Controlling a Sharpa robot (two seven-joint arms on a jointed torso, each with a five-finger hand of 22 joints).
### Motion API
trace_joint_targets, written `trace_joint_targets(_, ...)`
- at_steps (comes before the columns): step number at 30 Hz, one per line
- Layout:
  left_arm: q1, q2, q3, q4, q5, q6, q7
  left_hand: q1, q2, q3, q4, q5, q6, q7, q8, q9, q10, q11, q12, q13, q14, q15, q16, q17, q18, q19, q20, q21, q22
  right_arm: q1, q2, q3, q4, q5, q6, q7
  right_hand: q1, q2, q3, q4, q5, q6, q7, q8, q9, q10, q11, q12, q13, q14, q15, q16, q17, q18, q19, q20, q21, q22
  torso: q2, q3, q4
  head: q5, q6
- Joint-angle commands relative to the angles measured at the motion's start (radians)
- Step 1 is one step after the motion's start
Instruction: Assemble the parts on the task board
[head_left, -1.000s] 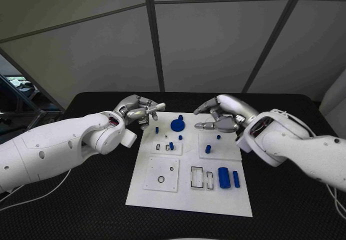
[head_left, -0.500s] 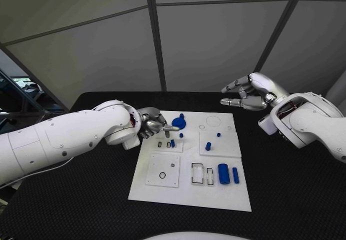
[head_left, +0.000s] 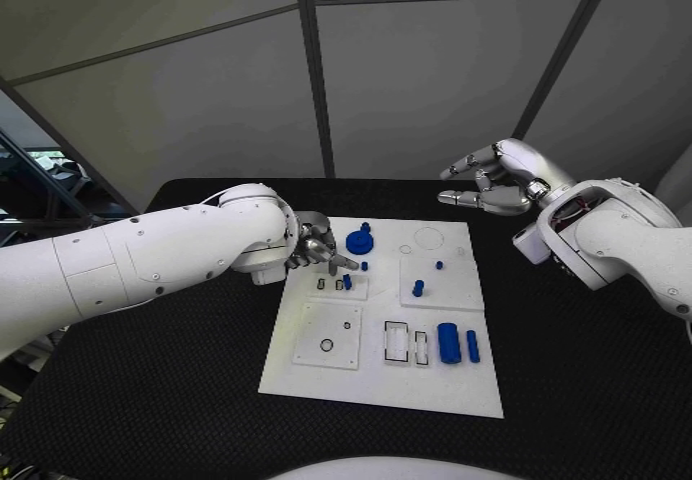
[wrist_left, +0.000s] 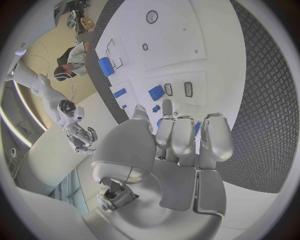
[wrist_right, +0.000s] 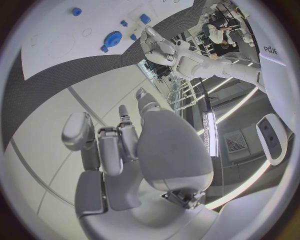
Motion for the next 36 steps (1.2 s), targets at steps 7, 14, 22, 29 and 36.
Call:
trace_joint_targets(7, 0.004, 0.031, -0.004, -0.026, -0.024, 0.064, -0.04, -0.002, 0.005, 0.002, 0.002, -0.001, -0.011, -0.001, 0.01, 0.008, -0.003, 0.0, 0.004, 0.001, 0.023, 0.002, 0.002, 0.0, -0.005, 0.002, 0.0, 0.007, 0.003, 0.002, 0.011, 0.001, -0.009, 0.001, 0.01, -0.007, -0.002, 0.011, -0.011, 0.001, 0.027, 0.005, -0.002, 0.001, -0.004, -0.01, -0.002, -0.005, 0.074, 0.069, -0.005, -0.007, 0.128, 0.013, -0.007, -0.003, -0.01, -0.007, 0.002, 0.0, -0.0008, 0.0, -0.007)
trace_joint_targets(14, 0.005, 0.05, -0.008, -0.047, -0.024, 0.08, -0.04, 0.001, 0.011, 0.005, 0.001, 0.002, -0.016, -0.001, 0.014, 0.014, -0.005, 0.0, 0.001, -0.002, 0.022, 0.003, 0.002, 0.0, -0.005, 0.0, 0.0, 0.007, 0.003, 0.002, 0.016, 0.001, -0.016, 0.001, 0.014, -0.01, -0.002, 0.011, -0.011, 0.001, 0.029, 0.005, -0.002, 0.002, -0.004, -0.01, -0.002, -0.005, 0.073, 0.069, -0.005, -0.008, 0.128, 0.014, -0.007, -0.003, -0.011, -0.008, 0.002, -0.0013, -0.0007, -0.001, -0.012)
trace_joint_targets(22, 0.005, 0.063, -0.01, -0.055, -0.024, 0.095, -0.04, 0.017, 0.023, 0.015, -0.001, 0.01, -0.023, -0.001, 0.022, 0.027, -0.007, 0.0, 0.003, -0.001, 0.022, 0.003, 0.002, 0.0, -0.005, 0.0, 0.001, 0.008, 0.006, 0.002, 0.025, 0.001, -0.025, 0.001, 0.019, -0.013, -0.002, 0.011, -0.012, 0.001, 0.033, 0.005, -0.002, 0.001, -0.005, -0.016, -0.002, -0.012, 0.067, 0.068, -0.005, -0.011, 0.122, 0.015, -0.011, -0.004, -0.015, -0.014, 0.002, -0.0011, -0.0001, -0.001, -0.015)
trace_joint_targets(29, 0.005, 0.07, -0.012, -0.054, -0.024, 0.101, -0.037, 0.027, 0.024, 0.02, -0.002, 0.01, -0.026, -0.002, 0.027, 0.033, -0.006, 0.0, 0.004, 0.001, 0.022, 0.003, 0.002, 0.0, -0.005, -0.001, 0.001, 0.008, 0.006, 0.002, 0.033, 0.001, -0.03, 0.001, 0.024, -0.015, -0.001, 0.012, -0.012, 0.001, 0.034, 0.004, -0.002, 0.001, -0.005, -0.018, -0.002, -0.015, 0.064, 0.068, -0.005, -0.013, 0.12, 0.015, -0.012, -0.004, -0.016, -0.016, 0.003, -0.0018, 0.0005, -0.001, -0.017)
trace_joint_targets(36, 0.005, 0.073, -0.013, -0.055, -0.024, 0.103, -0.036, 0.045, 0.029, 0.032, -0.003, 0.011, -0.03, -0.002, 0.033, 0.043, -0.007, -0.001, 0.004, 0.001, 0.022, 0.003, 0.002, 0.0, -0.005, -0.003, 0.0, 0.007, 0.006, 0.002, 0.039, 0.001, -0.036, 0.001, 0.03, -0.018, -0.001, 0.012, -0.012, 0.001, 0.036, 0.004, -0.002, 0.001, -0.005, -0.019, -0.002, -0.016, 0.063, 0.067, -0.005, -0.014, 0.119, 0.016, -0.013, -0.004, -0.018, -0.017, 0.003, -0.0016, -0.0001, -0.002, -0.019)
